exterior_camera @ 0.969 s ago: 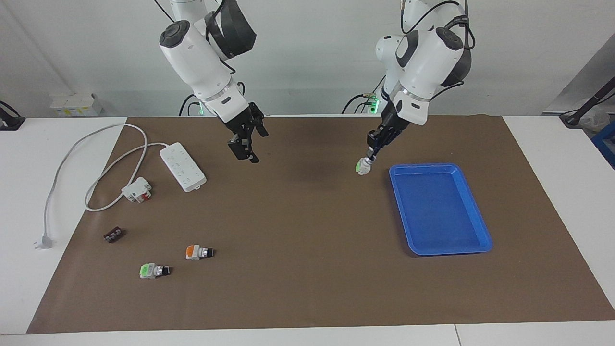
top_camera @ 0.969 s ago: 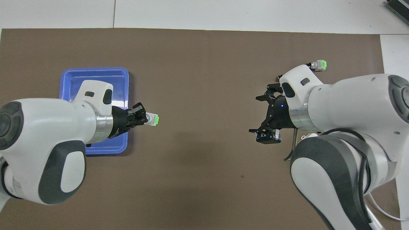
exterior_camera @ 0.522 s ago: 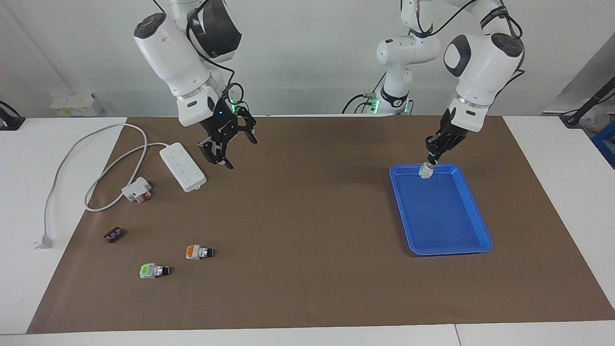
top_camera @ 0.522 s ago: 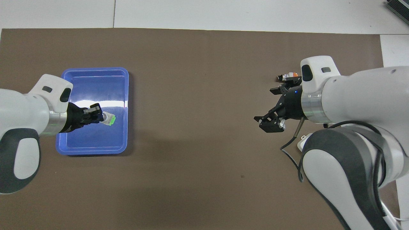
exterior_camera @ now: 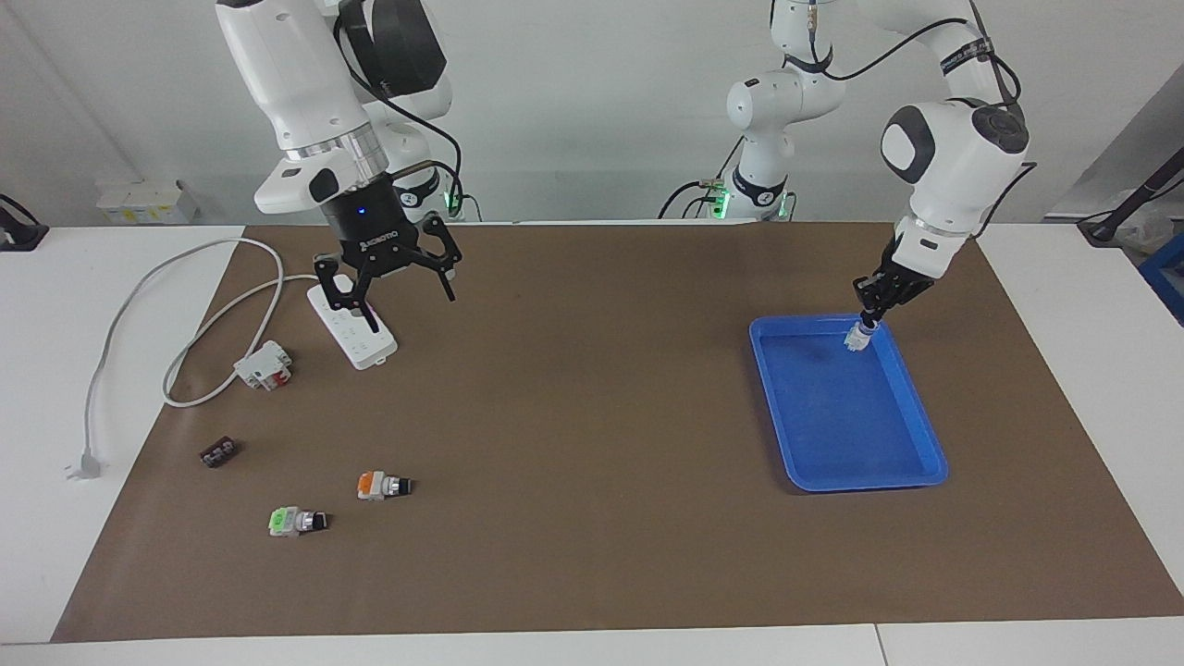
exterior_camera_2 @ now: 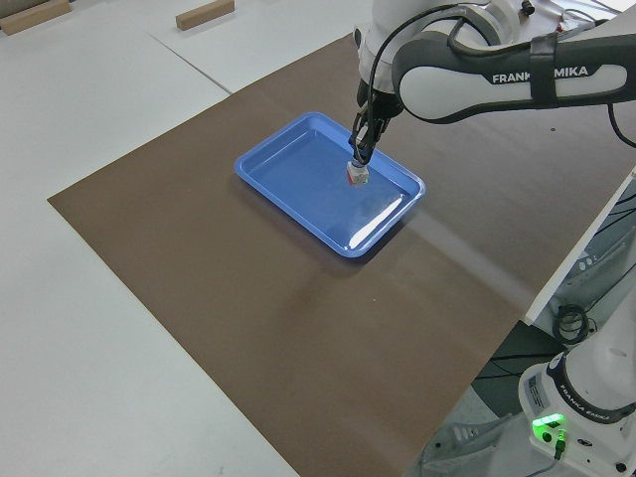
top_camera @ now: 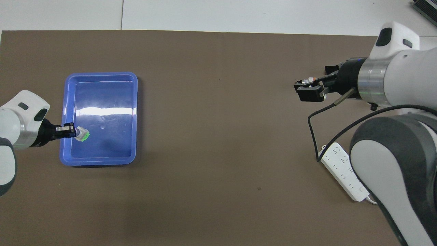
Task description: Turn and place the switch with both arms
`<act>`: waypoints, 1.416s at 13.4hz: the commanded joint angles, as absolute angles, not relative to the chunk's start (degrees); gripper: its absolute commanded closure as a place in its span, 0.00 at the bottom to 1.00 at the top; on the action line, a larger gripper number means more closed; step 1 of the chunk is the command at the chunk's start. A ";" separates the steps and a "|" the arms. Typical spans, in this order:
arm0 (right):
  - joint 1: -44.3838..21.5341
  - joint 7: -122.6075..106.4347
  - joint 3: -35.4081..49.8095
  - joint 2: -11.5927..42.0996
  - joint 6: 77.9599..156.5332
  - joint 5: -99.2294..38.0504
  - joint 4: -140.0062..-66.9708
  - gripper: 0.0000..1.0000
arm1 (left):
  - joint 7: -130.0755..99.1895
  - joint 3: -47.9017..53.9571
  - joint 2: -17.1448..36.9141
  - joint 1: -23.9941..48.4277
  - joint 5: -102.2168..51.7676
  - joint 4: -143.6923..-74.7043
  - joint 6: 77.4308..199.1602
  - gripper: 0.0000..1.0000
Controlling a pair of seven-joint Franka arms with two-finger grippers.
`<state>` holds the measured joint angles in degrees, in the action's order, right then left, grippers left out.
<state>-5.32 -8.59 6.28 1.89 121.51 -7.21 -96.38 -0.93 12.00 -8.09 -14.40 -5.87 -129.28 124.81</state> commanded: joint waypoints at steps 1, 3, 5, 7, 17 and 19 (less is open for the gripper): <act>-3.87 0.76 6.77 3.25 120.68 -4.13 -94.31 0.00 | 0.00 12.74 -8.44 -15.03 -5.01 -130.08 126.39 0.79; -2.73 3.94 6.68 2.90 119.02 -3.78 -94.31 0.00 | 0.09 12.74 -7.48 -14.68 -5.01 -128.07 125.43 0.51; -1.85 5.44 6.59 2.38 114.63 -1.51 -94.31 0.00 | 0.00 12.74 -6.07 -14.24 -5.01 -124.65 123.24 0.41; -0.80 7.90 6.59 1.24 110.68 -0.53 -94.31 0.00 | -0.09 12.74 -4.49 -14.06 -5.01 -119.99 119.46 0.40; 3.17 10.46 6.16 -3.59 95.63 -0.44 -95.01 0.00 | -0.79 13.53 -2.81 -10.11 2.02 -93.09 86.33 0.29; 2.90 10.46 5.89 -3.87 94.14 -0.44 -95.01 0.00 | -0.79 13.54 -2.90 -10.02 1.58 -90.98 84.12 0.29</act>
<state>2.83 9.07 5.80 -2.49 95.91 -1.69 -94.50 -0.35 13.61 -4.36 -10.86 0.20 -94.20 86.99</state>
